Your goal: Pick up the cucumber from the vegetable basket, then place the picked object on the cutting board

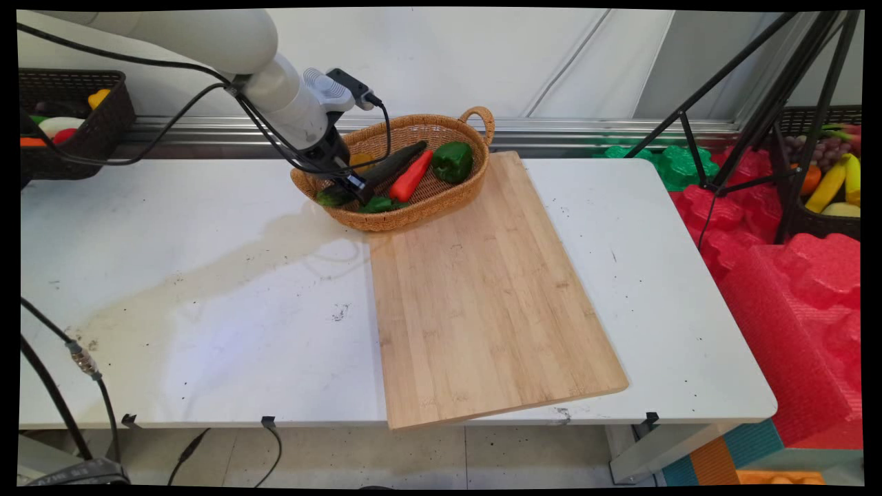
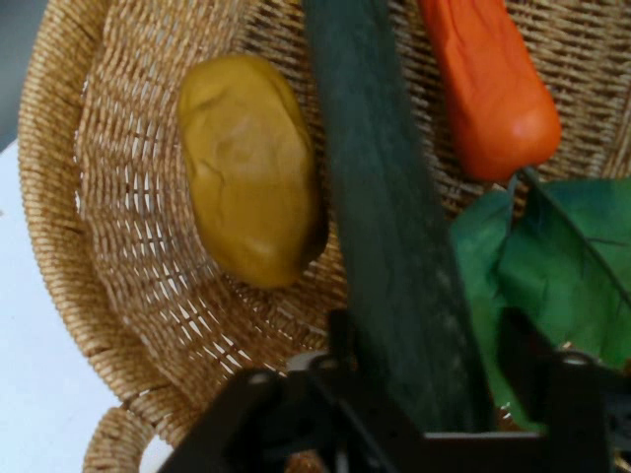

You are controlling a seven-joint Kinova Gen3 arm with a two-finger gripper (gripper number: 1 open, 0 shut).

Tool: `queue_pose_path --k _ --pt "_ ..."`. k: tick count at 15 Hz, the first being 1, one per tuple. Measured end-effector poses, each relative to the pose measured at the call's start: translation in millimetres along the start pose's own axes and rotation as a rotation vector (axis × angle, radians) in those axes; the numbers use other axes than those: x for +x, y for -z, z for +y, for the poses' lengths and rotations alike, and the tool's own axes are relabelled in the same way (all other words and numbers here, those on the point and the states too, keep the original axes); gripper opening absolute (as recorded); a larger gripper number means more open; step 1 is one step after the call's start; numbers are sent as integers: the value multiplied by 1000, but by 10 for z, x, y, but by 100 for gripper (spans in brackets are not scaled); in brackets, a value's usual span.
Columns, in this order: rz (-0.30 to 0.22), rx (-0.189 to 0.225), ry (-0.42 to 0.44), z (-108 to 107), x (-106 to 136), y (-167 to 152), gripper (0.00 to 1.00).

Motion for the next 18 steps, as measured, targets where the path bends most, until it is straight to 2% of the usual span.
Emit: queue_pose_path --k 6,11,14,18 --pt "32 31 52 59 4 91 0" --pt "120 67 72 228 83 494 0" --pt "174 52 57 429 109 801 0" --pt "205 1 33 738 66 1042 0"
